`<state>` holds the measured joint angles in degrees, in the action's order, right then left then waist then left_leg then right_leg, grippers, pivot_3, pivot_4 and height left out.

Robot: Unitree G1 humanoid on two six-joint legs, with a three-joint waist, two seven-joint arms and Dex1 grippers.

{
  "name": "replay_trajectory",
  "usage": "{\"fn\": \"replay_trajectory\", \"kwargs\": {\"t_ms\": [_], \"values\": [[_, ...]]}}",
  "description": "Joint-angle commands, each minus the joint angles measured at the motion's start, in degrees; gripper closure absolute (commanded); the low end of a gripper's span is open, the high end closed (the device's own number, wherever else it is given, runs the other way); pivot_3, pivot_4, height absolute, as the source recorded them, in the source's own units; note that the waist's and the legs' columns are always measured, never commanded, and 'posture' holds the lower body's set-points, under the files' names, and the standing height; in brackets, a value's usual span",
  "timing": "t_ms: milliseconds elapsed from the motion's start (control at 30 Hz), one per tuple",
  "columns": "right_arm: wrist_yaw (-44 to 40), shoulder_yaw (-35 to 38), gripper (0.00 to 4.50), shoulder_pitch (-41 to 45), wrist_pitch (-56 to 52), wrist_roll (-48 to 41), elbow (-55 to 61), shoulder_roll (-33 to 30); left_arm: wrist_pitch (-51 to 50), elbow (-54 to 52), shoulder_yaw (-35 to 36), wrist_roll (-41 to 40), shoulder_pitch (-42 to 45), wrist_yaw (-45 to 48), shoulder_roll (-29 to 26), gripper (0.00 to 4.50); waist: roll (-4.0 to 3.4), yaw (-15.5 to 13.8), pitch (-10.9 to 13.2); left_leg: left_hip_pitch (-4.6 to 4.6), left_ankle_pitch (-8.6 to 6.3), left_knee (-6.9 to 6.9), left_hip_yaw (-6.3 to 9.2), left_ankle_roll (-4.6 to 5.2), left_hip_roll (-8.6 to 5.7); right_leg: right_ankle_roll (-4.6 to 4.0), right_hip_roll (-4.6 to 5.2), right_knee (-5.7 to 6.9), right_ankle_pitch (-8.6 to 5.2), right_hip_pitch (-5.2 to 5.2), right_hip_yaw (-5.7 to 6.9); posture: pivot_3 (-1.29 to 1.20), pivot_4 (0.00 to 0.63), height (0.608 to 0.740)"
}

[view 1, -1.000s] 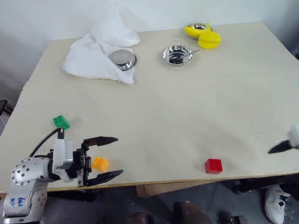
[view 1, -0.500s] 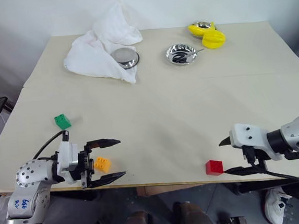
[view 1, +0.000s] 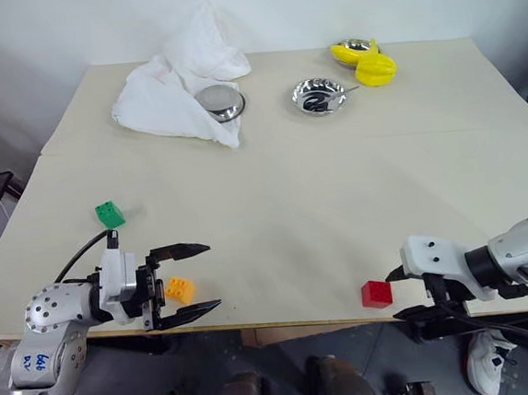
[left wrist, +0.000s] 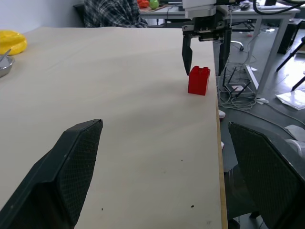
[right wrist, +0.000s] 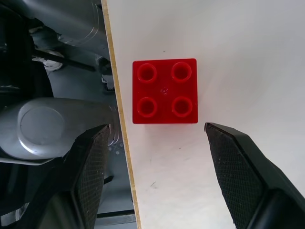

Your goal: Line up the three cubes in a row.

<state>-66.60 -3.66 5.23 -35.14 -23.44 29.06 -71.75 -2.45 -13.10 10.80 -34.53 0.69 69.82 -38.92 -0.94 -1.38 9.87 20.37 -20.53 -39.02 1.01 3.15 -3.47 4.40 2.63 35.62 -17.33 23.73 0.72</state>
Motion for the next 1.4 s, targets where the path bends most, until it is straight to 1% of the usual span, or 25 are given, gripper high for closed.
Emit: {"fn": "replay_trajectory", "kwargs": {"t_ms": [33, 233, 300, 333, 467, 567, 667, 767, 900, 1000, 1100, 1267, 1400], "values": [[0.5, 2.6, 1.23, -0.3, 0.4, -0.2, 1.2, 0.7, 0.4, -2.4, 0.4, 0.2, -0.4, -1.0, -0.1, 0.00, 0.00, -0.1, 0.0, 0.00, 0.00, 0.00, 0.00, 0.00, 0.00, 0.00, 0.00, 0.00, 0.00, 0.00, 0.00, 0.00, 0.150, 0.740], [1.2, 1.5, 1.23, 1.0, -2.3, -1.3, 3.2, 2.2, 0.2, -2.1, 0.2, 0.1, 0.3, -1.3, -0.3, 0.00, 0.00, 0.0, 0.0, 0.00, 0.00, 0.00, 0.00, 0.00, 0.00, 0.00, 0.00, 0.01, 0.00, 0.00, 0.00, 0.00, 0.150, 0.740], [1.4, 1.1, 1.59, 1.4, -2.8, -1.1, 3.4, 2.8, 0.1, -2.0, 0.2, 0.0, 0.5, -1.3, -0.4, 0.00, 0.00, 0.0, 0.0, 0.00, 0.00, 0.00, 0.00, 0.00, 0.00, 0.00, 0.00, 0.01, 0.00, 0.00, 0.00, 0.00, 0.150, 0.740], [1.3, 1.0, 1.85, 1.5, -3.0, -1.1, 3.4, 2.9, 0.1, -2.0, 0.2, 0.0, 0.5, -1.3, -0.5, 0.00, 0.00, 0.0, 0.0, 0.00, 0.00, 0.00, 0.00, 0.00, 0.00, 0.00, 0.00, 0.01, 0.00, 0.00, 0.00, 0.00, 0.150, 0.740], [1.3, 0.3, 3.04, 2.4, -3.6, -1.0, 3.2, 3.6, -0.2, -1.5, 0.3, -0.1, 1.1, -1.2, -0.7, 0.00, 0.03, 0.0, 0.0, -0.01, 0.00, 0.00, 0.00, 0.00, 0.00, 0.00, 0.00, 0.01, 0.00, -0.01, 0.00, 0.00, 0.150, 0.740], [0.7, 0.4, 3.05, 3.4, -2.9, -1.0, 2.0, 4.3, -0.4, -1.4, 0.3, -0.1, 1.5, -1.2, -0.6, 0.00, 0.04, 0.0, 0.0, -0.01, 0.00, 0.00, 0.00, 0.00, 0.00, 0.00, 0.00, 0.01, 0.00, -0.01, 0.00, 0.00, 0.150, 0.740], [-2.1, 0.6, 3.05, 5.2, 2.5, 0.9, -2.4, 4.3, -0.5, -1.3, 0.3, -0.1, 1.6, -1.1, -0.7, 0.00, 0.04, 0.0, 0.0, -0.01, 0.00, 0.00, 0.00, 0.00, -0.01, 0.00, 0.00, 0.01, 0.00, -0.01, 0.00, 0.00, 0.150, 0.740], [-5.8, -1.4, 3.05, 11.0, 8.8, 4.7, -11.8, 4.2, -0.7, -0.9, 0.5, -0.2, 2.0, -0.8, -0.9, 0.00, 0.04, 0.1, 0.0, -0.02, 0.01, -0.02, -0.01, 0.00, -0.01, 0.00, 0.00, 0.01, 0.00, -0.01, 0.00, 0.00, 0.150, 0.740], [-10.0, -4.9, 3.05, 19.3, 15.7, 9.0, -24.7, 6.5, -0.8, -0.5, 0.6, -0.3, 2.5, -0.6, -0.9, 0.00, 0.07, 0.3, 0.0, -0.02, 0.02, -0.03, -0.04, -0.02, -0.01, 0.00, 0.00, 0.02, 0.00, 0.00, 0.00, 0.00, 0.150, 0.740], [-13.3, -8.4, 3.05, 27.1, 22.9, 13.4, -38.6, 10.8, -0.9, -0.5, 0.2, -0.2, 2.9, -1.0, -0.4, 0.00, 0.10, 0.4, 0.1, -0.04, 0.02, -0.02, -0.02, -0.02, 0.00, 0.00, -0.02, 0.05, 0.00, 0.00, 0.01, 0.00, 0.150, 0.740], [-15.4, -11.5, 3.05, 33.3, 32.7, 18.8, -51.6, 14.0, -0.9, -0.6, -0.2, 0.1, 3.1, -1.3, 0.0, 0.00, 0.11, 0.9, 0.1, -0.03, 0.03, -0.03, -0.05, -0.03, -0.01, 0.00, -0.02, 0.06, 0.00, 0.01, 0.01, 0.00, 0.150, 0.740], [-17.3, -12.7, 3.05, 40.3, 41.6, 22.3, -65.6, 17.4, -1.0, -0.8, -0.1, 0.0, 3.1, -1.7, -0.1, 0.00, 0.22, 1.5, 0.0, -0.13, 0.04, -0.13, -0.05, -0.04, -0.01, 0.00, -0.01, 0.12, 0.00, -0.12, 0.04, 0.00, 0.150, 0.740], [-20.8, -13.2, 3.05, 43.8, 47.2, 23.7, -72.3, 19.1, -0.9, -0.9, 0.1, 0.1, 2.8, -1.9, -0.1, 0.00, 0.25, 1.5, 0.0, -0.17, 0.06, -0.16, -0.04, -0.05, -0.01, 0.00, 0.00, 0.15, 0.01, -0.17, 0.03, 0.00, 0.150, 0.740]]}}
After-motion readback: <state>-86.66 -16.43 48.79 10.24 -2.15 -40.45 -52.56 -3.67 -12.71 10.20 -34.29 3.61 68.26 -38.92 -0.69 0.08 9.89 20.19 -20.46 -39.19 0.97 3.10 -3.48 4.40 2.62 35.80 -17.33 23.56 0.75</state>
